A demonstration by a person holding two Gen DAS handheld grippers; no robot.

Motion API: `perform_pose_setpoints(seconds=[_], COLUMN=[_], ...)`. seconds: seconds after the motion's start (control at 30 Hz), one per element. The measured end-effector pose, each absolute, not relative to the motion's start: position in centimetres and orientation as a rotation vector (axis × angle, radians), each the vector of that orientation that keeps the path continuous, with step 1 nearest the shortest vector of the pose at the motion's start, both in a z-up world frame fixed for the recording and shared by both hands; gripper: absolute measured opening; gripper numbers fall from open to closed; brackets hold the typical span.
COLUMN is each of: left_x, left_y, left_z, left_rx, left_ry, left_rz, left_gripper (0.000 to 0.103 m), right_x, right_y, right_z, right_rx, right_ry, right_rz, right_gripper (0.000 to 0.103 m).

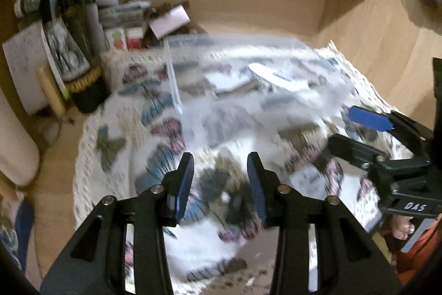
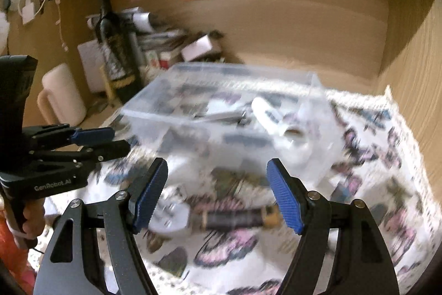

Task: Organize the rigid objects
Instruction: 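Grasp the white plug adapter with the right tool while the left tool grasps a small black clip, then carry the plug and clip over the box and open both tools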

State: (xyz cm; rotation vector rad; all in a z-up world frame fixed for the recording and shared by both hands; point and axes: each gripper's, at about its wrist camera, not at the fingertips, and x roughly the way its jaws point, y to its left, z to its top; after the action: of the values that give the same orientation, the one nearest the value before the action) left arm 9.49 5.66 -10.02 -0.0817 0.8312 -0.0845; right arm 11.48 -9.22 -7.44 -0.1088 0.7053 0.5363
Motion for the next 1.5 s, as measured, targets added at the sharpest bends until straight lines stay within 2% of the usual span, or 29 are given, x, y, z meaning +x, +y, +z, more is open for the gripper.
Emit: perform_pose_setpoints(seconds=[0.33,0.47,0.53,0.7,0.97,1.5], left_x=[8.7,8.9,9.0,8.9,8.1,10.5], left_y=[4.7,4.6,4.6,4.9,5.6,5.5], left_z=[-13.6,-14.0,-14.0,-13.9,-10.7,-4.2], left_rx=[-0.064,-0.055,-0.055,-0.068,-0.078,-0.091], left_ry=[0.938,0.932,0.921,0.899,0.808,0.62], left_rz=[-0.124,-0.119,-0.122,-0.112,-0.093,-0.101], left_gripper=[0.04,0.029,0.026,0.026,0.026,0.026], right_x=[9.2,9.5,9.7,9.8,10.3,12.7], right_y=[-7.4,-7.3,-7.1,-6.5,-7.1,-9.3], right_z=[-10.5,-11.1,-11.4,-11.9,-10.3,-3.4], right_rx=[-0.154,-0.147,-0.142,-0.158,-0.107,-0.066], right_ry=[0.79,0.821,0.83,0.832,0.797,0.57], right_rz=[0.614,0.625,0.628,0.625,0.629,0.539], right_gripper=[0.072,0.071,0.066,0.037,0.037,0.037])
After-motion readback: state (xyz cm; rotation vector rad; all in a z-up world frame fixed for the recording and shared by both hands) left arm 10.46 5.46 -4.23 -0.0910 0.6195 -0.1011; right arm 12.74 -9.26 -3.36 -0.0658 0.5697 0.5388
